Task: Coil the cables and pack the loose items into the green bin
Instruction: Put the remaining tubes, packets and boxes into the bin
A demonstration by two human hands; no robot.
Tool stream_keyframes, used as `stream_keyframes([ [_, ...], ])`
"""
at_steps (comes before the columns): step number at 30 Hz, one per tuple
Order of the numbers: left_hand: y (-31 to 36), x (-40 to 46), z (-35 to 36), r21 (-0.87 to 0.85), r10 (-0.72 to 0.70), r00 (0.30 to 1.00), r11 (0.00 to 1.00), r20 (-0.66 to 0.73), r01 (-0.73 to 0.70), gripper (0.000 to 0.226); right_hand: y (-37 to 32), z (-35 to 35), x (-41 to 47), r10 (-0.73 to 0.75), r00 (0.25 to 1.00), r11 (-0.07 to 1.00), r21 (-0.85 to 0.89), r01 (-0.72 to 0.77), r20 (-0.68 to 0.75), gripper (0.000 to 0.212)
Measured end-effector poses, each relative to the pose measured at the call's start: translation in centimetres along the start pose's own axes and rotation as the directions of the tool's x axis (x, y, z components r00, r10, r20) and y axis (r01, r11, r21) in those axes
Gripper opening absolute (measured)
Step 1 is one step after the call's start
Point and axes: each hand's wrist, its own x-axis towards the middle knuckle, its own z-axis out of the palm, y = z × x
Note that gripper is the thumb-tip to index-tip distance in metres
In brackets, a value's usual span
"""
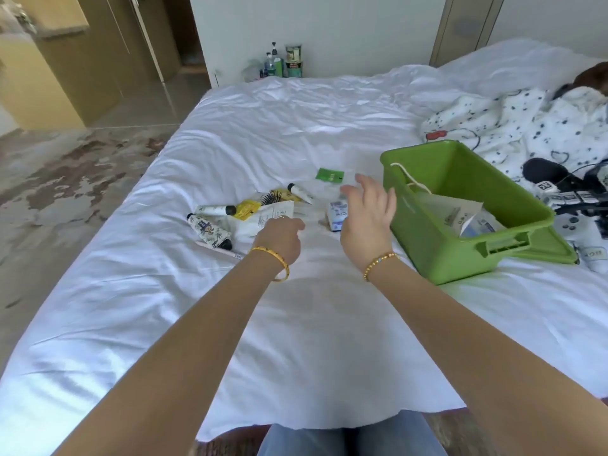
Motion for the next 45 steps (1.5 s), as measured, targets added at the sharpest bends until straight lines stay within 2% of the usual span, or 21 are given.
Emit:
stream_keyframes([
  [2,-2.8,-0.2,0.4,0.12,-0.047,0.998,0.992,0.04,0.042,0.043,-1.7,2.8,0.0,-0.053,0.984,0.998,0.042,0.046,0.169,0.056],
  [4,-5.5,-0.6,0.7,0.228,-0.085,0.994,0.971,0.067,0.068,0.045,-2.9,5.6,-0.1,-0.071,0.937,0.991,0.129,0.028,0.341,0.056],
  [6,-7.8,-0.9,1.2,0.313,-0.129,0.987,0.945,0.1,0.092,0.044,-3.8,7.9,0.2,-0.038,0.874,0.968,0.235,-0.088,0.484,0.055],
  [8,-9.8,-1.1,2.0,0.345,-0.171,0.977,0.931,0.127,0.119,0.046,-4.6,9.9,0.9,0.034,0.806,0.907,0.32,-0.274,0.591,0.056],
  [9,-10.6,-1.2,2.5,0.332,-0.184,0.974,0.934,0.134,0.131,0.05,-4.9,10.7,1.4,0.08,0.768,0.844,0.367,-0.391,0.636,0.058],
  [12,-11.9,-1.5,4.4,0.298,-0.158,0.981,0.947,0.112,0.118,0.053,-5.6,12.5,2.1,0.149,0.634,0.534,0.478,-0.697,0.759,0.055],
  [14,-12.4,-1.5,5.5,0.319,-0.121,0.99,0.943,0.071,0.093,0.053,-5.4,13.6,1.9,0.134,0.595,0.415,0.5,-0.76,0.792,0.049],
  [17,-13.0,-1.1,6.2,0.346,-0.081,0.996,0.936,0.033,0.065,0.058,-5.1,14.7,1.5,0.178,0.596,0.251,0.549,-0.797,0.783,0.044],
  [19,-13.1,-0.8,6.1,0.307,-0.101,0.994,0.948,0.033,0.086,0.051,-5.1,14.9,1.4,0.238,0.593,0.141,0.576,-0.805,0.769,0.039],
  [23,-12.1,-1.0,5.3,0.23,-0.166,0.986,0.96,0.024,0.156,0.03,-4.7,14.6,1.3,0.379,0.552,0.025,0.588,-0.809,0.743,0.03],
  [26,-10.9,-1.8,4.4,0.229,-0.17,0.985,0.96,0.005,0.164,0.033,-4.3,13.6,1.1,0.443,0.531,-0.07,0.619,-0.782,0.722,0.023],
  [30,-7.5,-3.2,3.6,0.33,-0.144,0.977,0.94,0.159,0.085,0.037,-3.8,11.2,0.0,0.509,0.503,-0.129,0.64,-0.758,0.698,0.01],
  [32,-5.5,-3.8,3.5,0.364,-0.088,0.97,0.932,0.225,0.0,0.04,-3.6,10.2,-1.2,0.589,0.484,-0.052,0.628,-0.776,0.648,0.017],
  [35,-4.0,-4.2,3.2,0.392,-0.058,0.968,0.919,0.246,-0.045,0.04,-3.2,9.0,-2.5,0.682,0.545,0.194,0.597,-0.778,0.489,0.021],
  [37,-4.5,-4.2,3.1,0.405,-0.101,0.97,0.914,0.222,0.002,0.037,-2.6,8.5,-2.7,0.653,0.667,0.442,0.534,-0.721,0.359,0.019],
  [39,-5.8,-4.3,3.2,0.388,-0.18,0.963,0.917,0.2,0.091,0.037,-1.8,8.6,-2.3,0.46,0.834,0.733,0.4,-0.551,0.307,0.022],
  [40,-6.6,-4.3,3.4,0.367,-0.216,0.957,0.92,0.193,0.134,0.039,-1.4,8.8,-2.2,0.32,0.885,0.852,0.306,-0.425,0.339,0.029],
  [41,-7.3,-4.3,3.6,0.327,-0.248,0.951,0.928,0.186,0.178,0.04,-1.0,9.2,-2.0,0.192,0.889,0.93,0.213,-0.3,0.415,0.039],
  [42,-8.0,-4.2,3.8,0.283,-0.273,0.946,0.934,0.175,0.217,0.043,-0.8,9.6,-1.9,0.101,0.852,0.972,0.13,-0.194,0.514,0.047],
  [44,-9.2,-4.0,4.2,0.194,-0.291,0.947,0.945,0.135,0.263,0.044,-0.6,10.4,-1.6,0.011,0.741,1.0,0.013,-0.027,0.671,0.061],
  [45,-9.8,-3.9,4.2,0.125,-0.308,0.944,0.948,0.118,0.294,0.042,-0.5,10.8,-1.4,-0.005,0.708,0.999,-0.023,0.03,0.706,0.064],
])
